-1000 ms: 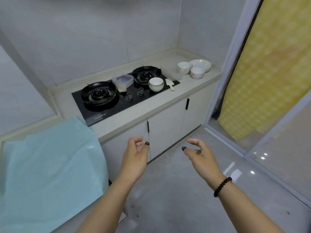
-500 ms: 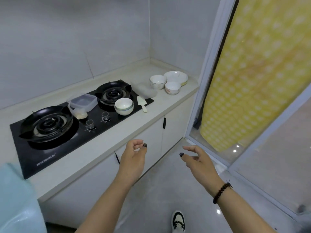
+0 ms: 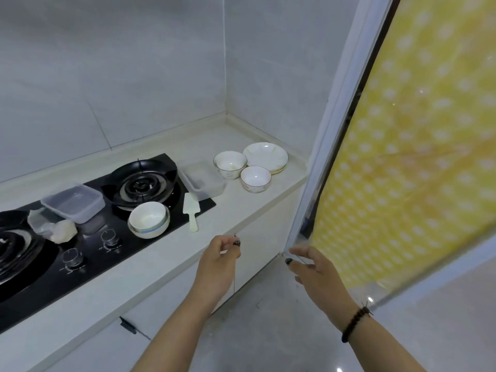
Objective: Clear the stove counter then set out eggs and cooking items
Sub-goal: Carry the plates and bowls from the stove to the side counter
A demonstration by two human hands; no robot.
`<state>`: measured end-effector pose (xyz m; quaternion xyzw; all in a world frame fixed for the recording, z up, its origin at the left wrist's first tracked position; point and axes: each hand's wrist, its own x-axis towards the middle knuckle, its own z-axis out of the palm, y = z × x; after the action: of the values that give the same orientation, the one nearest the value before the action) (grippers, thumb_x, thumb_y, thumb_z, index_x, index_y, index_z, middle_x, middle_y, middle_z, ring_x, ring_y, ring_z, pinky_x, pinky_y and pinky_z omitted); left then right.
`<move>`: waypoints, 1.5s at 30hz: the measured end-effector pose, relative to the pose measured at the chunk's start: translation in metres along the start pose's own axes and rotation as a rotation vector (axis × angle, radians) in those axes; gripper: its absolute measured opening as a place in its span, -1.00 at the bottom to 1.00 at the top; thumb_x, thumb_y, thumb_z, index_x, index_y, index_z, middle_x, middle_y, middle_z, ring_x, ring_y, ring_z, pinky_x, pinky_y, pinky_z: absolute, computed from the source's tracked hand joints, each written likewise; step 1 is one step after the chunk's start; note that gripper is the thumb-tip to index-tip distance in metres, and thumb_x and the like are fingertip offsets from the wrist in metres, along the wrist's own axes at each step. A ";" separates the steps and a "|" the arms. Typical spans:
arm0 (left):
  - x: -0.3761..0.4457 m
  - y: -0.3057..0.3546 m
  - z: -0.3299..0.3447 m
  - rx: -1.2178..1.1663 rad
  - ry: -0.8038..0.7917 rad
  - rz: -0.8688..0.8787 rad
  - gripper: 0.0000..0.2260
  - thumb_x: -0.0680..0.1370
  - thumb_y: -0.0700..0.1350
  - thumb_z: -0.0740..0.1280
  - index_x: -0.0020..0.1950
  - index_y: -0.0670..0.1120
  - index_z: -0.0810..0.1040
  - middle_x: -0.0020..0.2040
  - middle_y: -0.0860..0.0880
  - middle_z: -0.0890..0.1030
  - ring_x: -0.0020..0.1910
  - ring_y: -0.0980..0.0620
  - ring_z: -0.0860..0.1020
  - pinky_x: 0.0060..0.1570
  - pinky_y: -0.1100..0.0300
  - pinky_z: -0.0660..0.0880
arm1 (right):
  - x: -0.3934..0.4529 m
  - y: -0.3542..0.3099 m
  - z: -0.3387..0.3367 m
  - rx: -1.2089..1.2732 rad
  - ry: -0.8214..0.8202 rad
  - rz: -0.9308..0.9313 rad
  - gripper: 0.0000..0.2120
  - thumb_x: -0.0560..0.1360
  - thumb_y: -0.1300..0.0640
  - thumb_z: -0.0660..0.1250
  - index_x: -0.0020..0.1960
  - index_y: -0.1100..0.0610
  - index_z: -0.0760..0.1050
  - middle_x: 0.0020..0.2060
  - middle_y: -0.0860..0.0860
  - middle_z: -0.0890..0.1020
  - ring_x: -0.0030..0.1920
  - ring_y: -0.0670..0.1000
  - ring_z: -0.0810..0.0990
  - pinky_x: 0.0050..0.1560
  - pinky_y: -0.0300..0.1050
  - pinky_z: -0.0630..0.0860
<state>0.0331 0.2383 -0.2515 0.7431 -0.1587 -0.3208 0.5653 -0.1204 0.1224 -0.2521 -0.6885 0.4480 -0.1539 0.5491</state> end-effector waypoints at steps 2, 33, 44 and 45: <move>0.026 0.008 0.010 -0.002 0.005 -0.014 -0.85 0.59 -0.16 0.23 0.05 0.03 0.55 0.03 0.07 0.61 0.11 0.05 0.58 0.26 -0.06 0.46 | 0.026 -0.003 -0.005 -0.008 -0.008 0.004 -0.86 0.54 0.12 0.33 0.09 -0.05 0.52 0.03 0.07 0.59 0.06 0.26 0.59 0.11 0.20 0.55; 0.409 0.110 0.106 0.069 0.032 -0.135 -0.85 0.57 -0.20 0.25 0.01 0.01 0.56 -0.10 0.01 0.59 -0.24 0.17 0.57 0.07 0.11 0.50 | 0.481 -0.048 -0.030 0.131 0.038 0.314 -0.66 0.53 0.06 0.34 0.22 0.08 0.28 0.02 0.02 0.55 0.00 0.06 0.58 0.14 0.08 0.54; 0.455 0.113 0.147 0.027 0.192 -0.300 -0.84 0.56 -0.25 0.26 -0.02 -0.05 0.59 -0.02 -0.01 0.67 0.00 -0.04 0.63 0.16 -0.12 0.53 | 0.565 -0.023 -0.026 0.095 -0.168 0.432 -0.80 0.57 0.06 0.29 0.13 0.13 0.41 -0.07 0.11 0.59 -0.01 0.23 0.62 -0.01 0.11 0.61; 0.452 0.114 0.148 0.039 0.183 -0.323 -0.85 0.56 -0.26 0.25 -0.02 -0.06 0.59 -0.01 -0.03 0.67 -0.02 -0.04 0.63 0.14 -0.05 0.54 | 0.564 -0.019 -0.027 0.096 -0.180 0.457 -0.81 0.56 0.04 0.30 0.10 0.12 0.42 -0.05 0.14 0.60 0.00 0.24 0.63 0.02 0.20 0.61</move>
<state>0.2862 -0.1770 -0.3010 0.7959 0.0085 -0.3351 0.5041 0.1798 -0.3379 -0.3830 -0.5534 0.5336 0.0151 0.6393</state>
